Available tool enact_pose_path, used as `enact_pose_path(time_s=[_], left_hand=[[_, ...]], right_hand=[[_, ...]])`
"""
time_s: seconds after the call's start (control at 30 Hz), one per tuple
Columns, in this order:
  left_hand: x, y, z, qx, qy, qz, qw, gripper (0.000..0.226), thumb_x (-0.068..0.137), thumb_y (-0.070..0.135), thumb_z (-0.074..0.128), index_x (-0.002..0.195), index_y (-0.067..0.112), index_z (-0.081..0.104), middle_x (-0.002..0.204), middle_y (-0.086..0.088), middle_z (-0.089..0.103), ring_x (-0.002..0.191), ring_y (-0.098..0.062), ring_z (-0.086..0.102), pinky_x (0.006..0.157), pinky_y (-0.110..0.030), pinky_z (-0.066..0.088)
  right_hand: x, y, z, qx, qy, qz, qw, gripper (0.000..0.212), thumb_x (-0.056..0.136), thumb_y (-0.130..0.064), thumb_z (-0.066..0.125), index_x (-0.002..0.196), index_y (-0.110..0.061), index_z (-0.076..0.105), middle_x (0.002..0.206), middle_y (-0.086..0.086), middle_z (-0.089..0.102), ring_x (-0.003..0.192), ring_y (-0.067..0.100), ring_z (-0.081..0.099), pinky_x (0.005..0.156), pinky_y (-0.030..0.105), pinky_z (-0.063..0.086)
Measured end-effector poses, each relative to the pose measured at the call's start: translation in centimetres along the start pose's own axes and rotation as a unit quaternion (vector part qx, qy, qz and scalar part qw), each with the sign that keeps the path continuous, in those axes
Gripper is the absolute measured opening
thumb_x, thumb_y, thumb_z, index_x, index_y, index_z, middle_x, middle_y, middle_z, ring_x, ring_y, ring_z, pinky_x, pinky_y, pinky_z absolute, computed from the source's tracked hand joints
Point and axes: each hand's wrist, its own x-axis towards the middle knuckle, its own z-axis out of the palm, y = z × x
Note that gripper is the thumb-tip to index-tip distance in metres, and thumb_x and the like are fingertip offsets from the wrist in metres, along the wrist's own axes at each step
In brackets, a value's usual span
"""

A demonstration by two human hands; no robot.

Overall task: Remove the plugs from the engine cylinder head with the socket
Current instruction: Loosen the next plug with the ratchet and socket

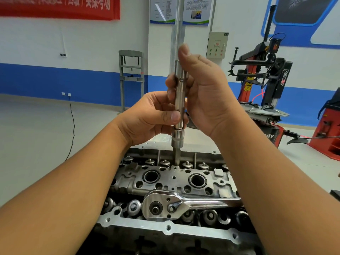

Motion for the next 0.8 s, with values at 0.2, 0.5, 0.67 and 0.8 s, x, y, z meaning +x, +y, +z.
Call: enact_pose_path(time_s=[0.2, 0.5, 0.67, 0.8], left_hand=[[-0.47, 0.11, -0.59, -0.022, -0.035, -0.012, 0.999, 0.037, 0.083, 0.031, 0.085, 0.116, 0.018, 0.077, 0.102, -0.012, 0.078, 0.099, -0.033, 0.075, 0.088, -0.05, 0.061], [-0.28, 0.14, -0.2, -0.017, -0.032, 0.002, 0.999, 0.034, 0.073, 0.03, 0.093, 0.102, 0.019, 0.08, 0.095, 0.0, 0.073, 0.089, -0.015, 0.071, 0.074, -0.034, 0.06], [-0.28, 0.17, -0.47, -0.025, -0.045, -0.011, 0.999, 0.038, 0.078, 0.033, 0.089, 0.11, 0.018, 0.079, 0.1, -0.006, 0.075, 0.097, -0.022, 0.072, 0.085, -0.047, 0.062], [-0.29, 0.06, -0.6, -0.02, -0.051, -0.011, 0.998, 0.034, 0.08, 0.032, 0.088, 0.11, 0.018, 0.079, 0.1, -0.005, 0.076, 0.096, -0.023, 0.074, 0.088, -0.048, 0.061]], right_hand=[[0.01, -0.15, 0.16, 0.055, -0.019, 0.024, 0.998, 0.034, 0.107, -0.041, 0.05, 0.094, -0.011, 0.059, 0.076, 0.009, 0.069, 0.058, 0.024, 0.057, 0.052, 0.029, 0.041], [0.03, -0.1, -0.13, -0.005, -0.003, 0.006, 1.0, 0.033, 0.093, -0.047, 0.066, 0.087, -0.016, 0.057, 0.073, 0.005, 0.07, 0.059, 0.022, 0.061, 0.061, 0.034, 0.05], [0.06, -0.12, -0.01, 0.029, -0.021, 0.012, 0.999, 0.036, 0.104, -0.044, 0.056, 0.087, -0.012, 0.061, 0.075, 0.008, 0.07, 0.057, 0.022, 0.059, 0.047, 0.026, 0.045], [0.22, -0.03, -0.1, 0.05, -0.019, 0.033, 0.998, 0.042, 0.105, -0.046, 0.05, 0.09, -0.012, 0.068, 0.076, 0.007, 0.071, 0.058, 0.023, 0.059, 0.053, 0.029, 0.045]])
